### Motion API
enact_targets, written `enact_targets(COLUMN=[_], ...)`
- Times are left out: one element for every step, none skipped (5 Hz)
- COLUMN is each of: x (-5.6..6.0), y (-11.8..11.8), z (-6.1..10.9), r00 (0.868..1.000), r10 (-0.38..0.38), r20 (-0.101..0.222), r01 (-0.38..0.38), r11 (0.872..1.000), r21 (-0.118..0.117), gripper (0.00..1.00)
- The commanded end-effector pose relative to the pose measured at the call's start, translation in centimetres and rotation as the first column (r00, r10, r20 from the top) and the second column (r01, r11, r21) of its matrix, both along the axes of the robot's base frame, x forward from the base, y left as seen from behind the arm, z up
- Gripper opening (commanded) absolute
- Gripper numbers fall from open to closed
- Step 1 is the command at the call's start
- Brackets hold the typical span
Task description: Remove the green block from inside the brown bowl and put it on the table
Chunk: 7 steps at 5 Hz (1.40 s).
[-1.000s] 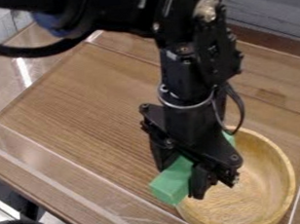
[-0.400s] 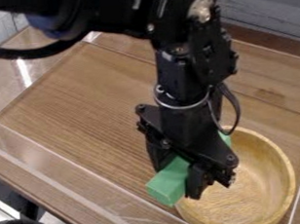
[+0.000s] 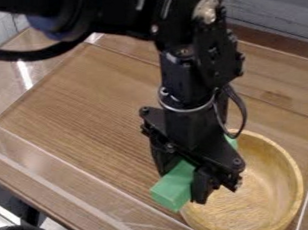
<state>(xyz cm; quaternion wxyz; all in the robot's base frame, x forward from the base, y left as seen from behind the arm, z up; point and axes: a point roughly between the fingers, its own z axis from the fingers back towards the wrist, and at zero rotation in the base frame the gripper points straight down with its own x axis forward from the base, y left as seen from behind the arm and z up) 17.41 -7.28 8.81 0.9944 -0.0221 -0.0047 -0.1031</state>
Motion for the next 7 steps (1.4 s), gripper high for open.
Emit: enact_targets(x=[0.43, 0.43, 0.45, 0.41, 0.52, 0.57, 0.56], y=[0.07, 0.08, 0.08, 0.07, 0.08, 0.1, 0.12], z=[0.77, 0.74, 0.7, 0.65, 0.67, 0.67, 0.66], r00=[0.999, 0.999, 0.999, 0.998, 0.998, 0.998, 0.998], r10=[0.011, 0.012, 0.015, 0.017, 0.021, 0.025, 0.029], r20=[0.043, 0.046, 0.05, 0.053, 0.057, 0.061, 0.064], r01=[-0.01, -0.012, -0.014, -0.017, -0.02, -0.024, -0.028], r11=[1.0, 1.0, 1.0, 1.0, 1.0, 1.0, 0.999], r21=[-0.014, -0.014, -0.014, -0.015, -0.015, -0.016, -0.016], gripper=[0.0, 0.0, 0.0, 0.0, 0.0, 0.0, 0.0])
